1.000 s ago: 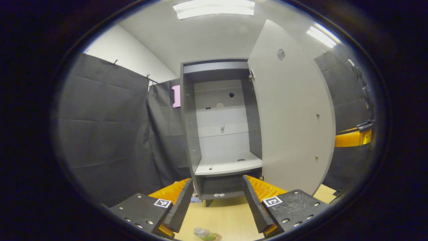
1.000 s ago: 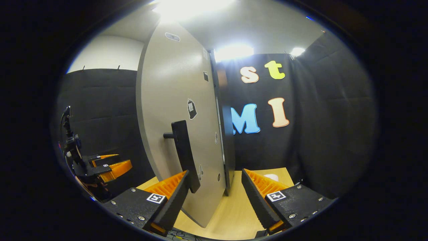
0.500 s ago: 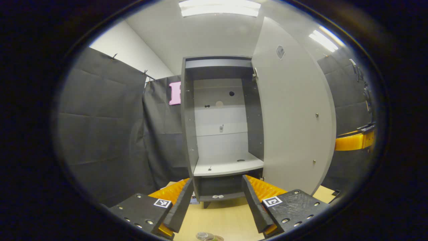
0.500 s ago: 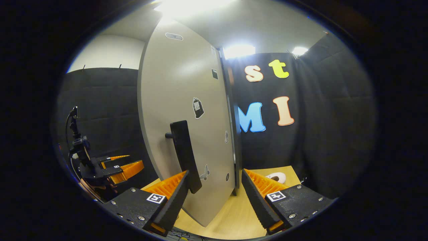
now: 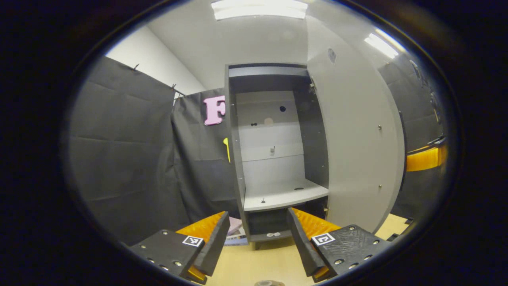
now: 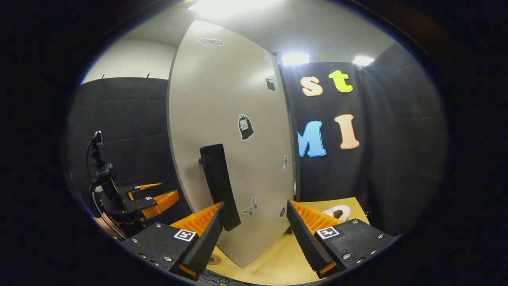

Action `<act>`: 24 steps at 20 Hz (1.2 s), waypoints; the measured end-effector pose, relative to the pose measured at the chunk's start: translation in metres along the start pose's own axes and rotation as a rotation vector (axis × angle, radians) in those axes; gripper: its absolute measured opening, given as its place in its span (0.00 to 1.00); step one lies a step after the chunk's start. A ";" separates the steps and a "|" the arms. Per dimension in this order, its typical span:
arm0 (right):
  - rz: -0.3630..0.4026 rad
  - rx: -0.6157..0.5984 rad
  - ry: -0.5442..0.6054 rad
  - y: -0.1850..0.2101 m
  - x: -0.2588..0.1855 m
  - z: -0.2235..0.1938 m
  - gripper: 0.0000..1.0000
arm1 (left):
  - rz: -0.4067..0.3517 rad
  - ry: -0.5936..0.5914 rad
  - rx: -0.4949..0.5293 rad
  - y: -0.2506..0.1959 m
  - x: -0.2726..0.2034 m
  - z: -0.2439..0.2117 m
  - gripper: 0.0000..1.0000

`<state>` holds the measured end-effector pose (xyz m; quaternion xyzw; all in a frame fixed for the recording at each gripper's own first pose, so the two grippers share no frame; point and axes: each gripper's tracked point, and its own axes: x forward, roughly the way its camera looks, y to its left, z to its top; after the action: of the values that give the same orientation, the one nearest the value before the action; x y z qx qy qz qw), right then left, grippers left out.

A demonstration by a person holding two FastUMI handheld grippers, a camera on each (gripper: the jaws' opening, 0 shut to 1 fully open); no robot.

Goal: Open the cabinet door with the right hand, grasp the bottle in the cabinet with the left hand and place it on the coaster, then close the cabinet door with the right hand.

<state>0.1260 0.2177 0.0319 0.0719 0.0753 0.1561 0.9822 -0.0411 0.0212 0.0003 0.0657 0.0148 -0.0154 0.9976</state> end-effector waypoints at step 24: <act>-0.004 -0.001 -0.028 0.082 0.072 0.004 0.90 | -0.072 0.040 -0.023 0.080 0.028 -0.046 0.83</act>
<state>0.1699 0.3175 0.0403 0.0736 0.0618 0.1531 0.9835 -0.0123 0.1056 -0.0354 0.0540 0.0372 -0.0498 0.9966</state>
